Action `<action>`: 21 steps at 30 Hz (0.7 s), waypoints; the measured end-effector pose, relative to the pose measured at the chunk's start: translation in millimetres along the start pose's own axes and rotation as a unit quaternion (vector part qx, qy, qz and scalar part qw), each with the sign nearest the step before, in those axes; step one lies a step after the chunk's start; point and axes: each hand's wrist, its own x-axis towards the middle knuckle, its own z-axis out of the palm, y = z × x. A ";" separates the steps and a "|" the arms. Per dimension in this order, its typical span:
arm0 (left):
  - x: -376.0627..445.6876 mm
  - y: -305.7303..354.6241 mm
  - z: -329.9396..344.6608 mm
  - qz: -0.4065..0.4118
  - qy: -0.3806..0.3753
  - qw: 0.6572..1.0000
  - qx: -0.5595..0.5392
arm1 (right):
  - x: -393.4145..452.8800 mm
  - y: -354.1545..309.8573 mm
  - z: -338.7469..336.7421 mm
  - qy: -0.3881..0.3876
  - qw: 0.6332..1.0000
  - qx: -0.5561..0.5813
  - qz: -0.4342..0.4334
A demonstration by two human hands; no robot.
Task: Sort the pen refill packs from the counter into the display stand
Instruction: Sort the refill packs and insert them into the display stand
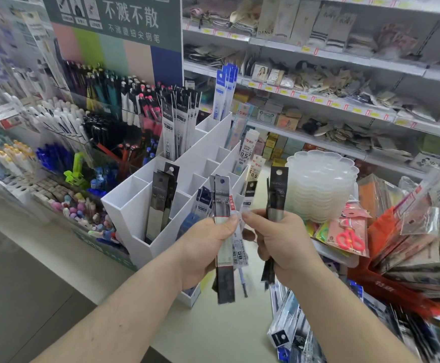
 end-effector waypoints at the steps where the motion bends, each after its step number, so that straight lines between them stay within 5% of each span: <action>1: -0.5 -0.6 -1.6 0.001 0.003 1.000 0.008 | 0.9 0.7 -2.1 0.018 1.000 -0.006 -0.015; 9: -0.2 -3.5 -4.8 0.022 0.037 0.995 0.089 | -13.6 -3.7 1.6 0.037 0.986 -0.063 -0.149; 16: -6.2 -0.2 5.7 0.066 0.011 0.976 0.208 | -6.1 -2.3 3.4 0.001 0.983 -0.148 -0.104; 21: -6.0 -0.5 6.1 0.056 0.014 0.979 0.195 | -5.1 -2.0 5.8 -0.011 0.996 -0.058 -0.072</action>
